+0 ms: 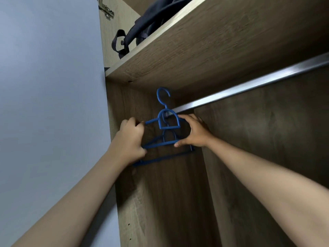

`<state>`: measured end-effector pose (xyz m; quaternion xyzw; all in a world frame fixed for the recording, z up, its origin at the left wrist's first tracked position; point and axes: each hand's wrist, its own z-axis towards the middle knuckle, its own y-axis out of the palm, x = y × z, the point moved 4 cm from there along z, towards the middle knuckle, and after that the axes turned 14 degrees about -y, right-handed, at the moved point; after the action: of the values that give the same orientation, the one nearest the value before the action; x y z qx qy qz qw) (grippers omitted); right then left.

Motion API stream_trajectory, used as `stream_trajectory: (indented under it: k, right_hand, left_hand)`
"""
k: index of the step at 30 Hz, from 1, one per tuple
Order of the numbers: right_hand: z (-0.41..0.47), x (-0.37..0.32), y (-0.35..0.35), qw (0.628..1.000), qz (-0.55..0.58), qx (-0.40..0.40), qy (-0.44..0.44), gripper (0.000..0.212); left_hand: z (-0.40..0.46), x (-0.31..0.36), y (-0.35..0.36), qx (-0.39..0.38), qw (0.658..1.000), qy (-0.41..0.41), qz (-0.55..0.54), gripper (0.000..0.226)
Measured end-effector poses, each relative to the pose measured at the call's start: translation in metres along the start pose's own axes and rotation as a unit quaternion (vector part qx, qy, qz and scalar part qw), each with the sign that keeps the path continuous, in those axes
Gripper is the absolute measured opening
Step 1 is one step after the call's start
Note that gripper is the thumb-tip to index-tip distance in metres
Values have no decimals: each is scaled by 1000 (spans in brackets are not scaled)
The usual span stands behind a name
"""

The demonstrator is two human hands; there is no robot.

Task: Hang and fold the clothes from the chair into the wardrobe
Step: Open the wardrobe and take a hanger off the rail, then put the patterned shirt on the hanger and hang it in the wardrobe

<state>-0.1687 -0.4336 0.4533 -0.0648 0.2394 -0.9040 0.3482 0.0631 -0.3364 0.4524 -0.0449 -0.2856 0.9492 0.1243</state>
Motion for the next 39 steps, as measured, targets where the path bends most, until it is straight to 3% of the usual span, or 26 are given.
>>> stream_trajectory:
  k: [4, 9, 14, 17, 30, 39]
  right_hand:
    - [-11, -22, -4, 1000, 7, 2, -4, 110]
    - [-39, -60, -3, 1000, 16, 12, -15, 109]
    - [-94, -133, 7, 997, 68, -16, -28, 108]
    - [-129, -188, 11, 997, 53, -22, -55, 114]
    - [-207, -490, 40, 965, 150, 54, -209, 102]
    - [-245, -755, 69, 931, 241, 42, -270, 111]
  left_hand:
    - [-16, 2, -21, 13, 1000, -2, 20, 65]
    - [-57, 0, -48, 5, 998, -18, 53, 70]
    - [-139, -18, -88, -19, 997, -55, 55, 58]
    - [-202, -42, -121, -25, 996, -72, 47, 65]
    - [-427, -174, -338, -15, 983, -111, 143, 75]
    - [-591, -255, -509, -14, 923, -226, 311, 89]
